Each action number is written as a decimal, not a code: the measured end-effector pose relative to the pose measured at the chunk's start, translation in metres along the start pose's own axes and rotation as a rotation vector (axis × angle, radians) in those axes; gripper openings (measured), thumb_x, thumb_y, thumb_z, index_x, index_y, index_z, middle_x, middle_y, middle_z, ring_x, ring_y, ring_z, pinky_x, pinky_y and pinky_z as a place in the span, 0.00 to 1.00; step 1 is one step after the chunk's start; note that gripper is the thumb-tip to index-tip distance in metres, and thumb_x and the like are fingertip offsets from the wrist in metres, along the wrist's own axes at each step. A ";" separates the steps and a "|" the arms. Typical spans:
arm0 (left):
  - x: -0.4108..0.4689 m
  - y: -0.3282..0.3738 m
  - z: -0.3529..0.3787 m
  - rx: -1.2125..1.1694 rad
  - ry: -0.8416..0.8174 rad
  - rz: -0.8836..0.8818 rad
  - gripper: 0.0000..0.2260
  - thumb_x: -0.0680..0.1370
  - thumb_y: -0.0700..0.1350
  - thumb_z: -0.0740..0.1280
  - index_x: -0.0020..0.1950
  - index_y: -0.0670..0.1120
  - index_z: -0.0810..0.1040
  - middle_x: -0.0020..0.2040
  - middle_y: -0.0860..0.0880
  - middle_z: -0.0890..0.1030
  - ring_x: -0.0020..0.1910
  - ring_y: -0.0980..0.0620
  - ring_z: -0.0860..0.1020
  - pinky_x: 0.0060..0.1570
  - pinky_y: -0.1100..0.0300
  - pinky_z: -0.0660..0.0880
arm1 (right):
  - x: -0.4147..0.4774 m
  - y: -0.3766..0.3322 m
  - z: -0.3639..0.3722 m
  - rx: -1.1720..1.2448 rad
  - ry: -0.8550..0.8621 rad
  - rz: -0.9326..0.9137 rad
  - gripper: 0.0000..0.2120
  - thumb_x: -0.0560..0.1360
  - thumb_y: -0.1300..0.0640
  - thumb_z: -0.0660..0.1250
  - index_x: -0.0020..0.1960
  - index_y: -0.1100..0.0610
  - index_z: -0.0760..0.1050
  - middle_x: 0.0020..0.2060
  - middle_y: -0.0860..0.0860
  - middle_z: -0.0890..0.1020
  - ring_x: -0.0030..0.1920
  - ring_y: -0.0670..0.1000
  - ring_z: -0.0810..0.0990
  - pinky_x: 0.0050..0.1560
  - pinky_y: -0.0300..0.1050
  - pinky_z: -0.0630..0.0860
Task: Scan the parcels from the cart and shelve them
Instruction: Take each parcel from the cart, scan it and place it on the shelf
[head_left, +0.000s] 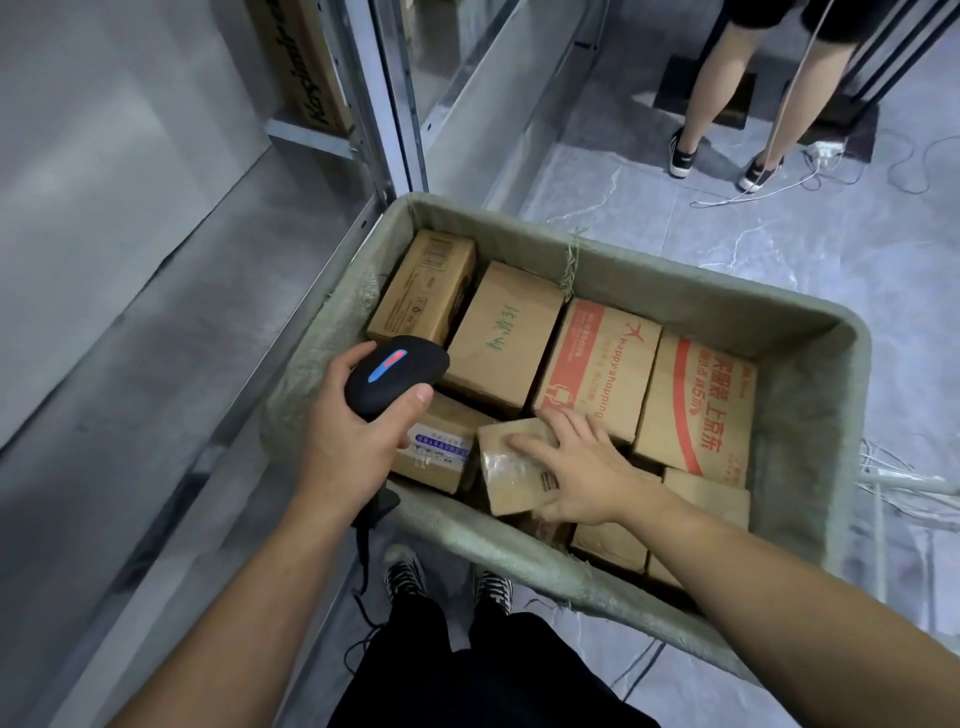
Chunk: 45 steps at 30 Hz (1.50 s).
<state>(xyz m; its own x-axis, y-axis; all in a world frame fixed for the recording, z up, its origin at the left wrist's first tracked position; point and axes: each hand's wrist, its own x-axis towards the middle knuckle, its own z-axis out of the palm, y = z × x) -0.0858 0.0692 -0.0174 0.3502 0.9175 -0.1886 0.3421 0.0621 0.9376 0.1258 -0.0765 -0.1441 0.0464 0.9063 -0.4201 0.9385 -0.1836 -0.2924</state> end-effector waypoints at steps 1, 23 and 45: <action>0.001 0.002 0.001 -0.006 -0.002 0.000 0.28 0.70 0.48 0.78 0.69 0.49 0.74 0.51 0.47 0.83 0.32 0.54 0.81 0.32 0.67 0.76 | -0.003 0.000 -0.005 0.071 0.027 0.046 0.47 0.68 0.34 0.70 0.79 0.38 0.50 0.77 0.54 0.51 0.77 0.57 0.46 0.77 0.65 0.50; -0.002 0.023 0.018 -0.008 -0.027 0.025 0.27 0.68 0.54 0.74 0.66 0.56 0.73 0.51 0.49 0.84 0.30 0.54 0.82 0.34 0.65 0.76 | -0.010 0.020 -0.028 1.290 0.502 0.613 0.32 0.75 0.35 0.67 0.76 0.43 0.66 0.67 0.49 0.78 0.61 0.48 0.81 0.65 0.55 0.77; -0.006 0.029 0.020 0.001 -0.006 0.045 0.23 0.74 0.48 0.77 0.65 0.55 0.74 0.47 0.53 0.84 0.31 0.52 0.82 0.38 0.58 0.77 | -0.022 0.003 -0.068 0.348 0.358 0.749 0.36 0.77 0.44 0.68 0.80 0.41 0.55 0.71 0.51 0.62 0.66 0.58 0.63 0.64 0.53 0.69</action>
<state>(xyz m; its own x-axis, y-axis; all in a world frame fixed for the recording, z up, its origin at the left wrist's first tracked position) -0.0604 0.0577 0.0046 0.3706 0.9169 -0.1482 0.3272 0.0205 0.9447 0.1514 -0.0706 -0.0774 0.7629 0.5564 -0.3294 0.4652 -0.8261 -0.3180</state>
